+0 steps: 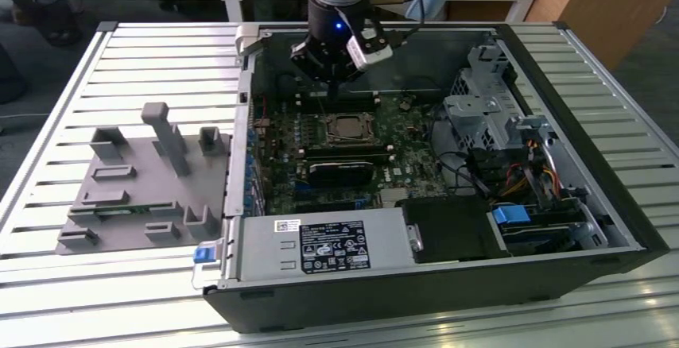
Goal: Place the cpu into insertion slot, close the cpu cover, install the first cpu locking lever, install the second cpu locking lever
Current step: 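Install the first cpu locking lever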
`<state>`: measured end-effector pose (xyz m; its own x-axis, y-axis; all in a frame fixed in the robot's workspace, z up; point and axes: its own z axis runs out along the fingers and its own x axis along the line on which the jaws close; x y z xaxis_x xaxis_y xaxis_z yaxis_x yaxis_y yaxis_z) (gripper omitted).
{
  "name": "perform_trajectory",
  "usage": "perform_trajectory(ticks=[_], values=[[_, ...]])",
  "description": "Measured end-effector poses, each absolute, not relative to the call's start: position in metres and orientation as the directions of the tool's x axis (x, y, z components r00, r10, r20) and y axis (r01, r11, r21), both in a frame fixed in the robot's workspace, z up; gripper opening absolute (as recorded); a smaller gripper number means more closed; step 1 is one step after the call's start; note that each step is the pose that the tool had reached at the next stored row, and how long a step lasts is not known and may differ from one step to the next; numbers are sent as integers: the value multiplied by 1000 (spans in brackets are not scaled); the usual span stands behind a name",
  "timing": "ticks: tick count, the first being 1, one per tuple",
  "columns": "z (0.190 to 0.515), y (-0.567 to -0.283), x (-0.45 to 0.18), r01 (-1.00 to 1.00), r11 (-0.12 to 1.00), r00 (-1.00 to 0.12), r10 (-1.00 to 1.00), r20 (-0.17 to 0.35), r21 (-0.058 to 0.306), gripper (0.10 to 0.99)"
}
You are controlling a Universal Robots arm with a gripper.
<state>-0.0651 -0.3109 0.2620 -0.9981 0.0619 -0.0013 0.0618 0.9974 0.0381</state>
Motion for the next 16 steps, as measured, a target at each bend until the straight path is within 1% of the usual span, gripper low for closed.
perform_trajectory(ticks=[16], values=[[261,-311,-96,60,997,-998,60,-7,39,106]])
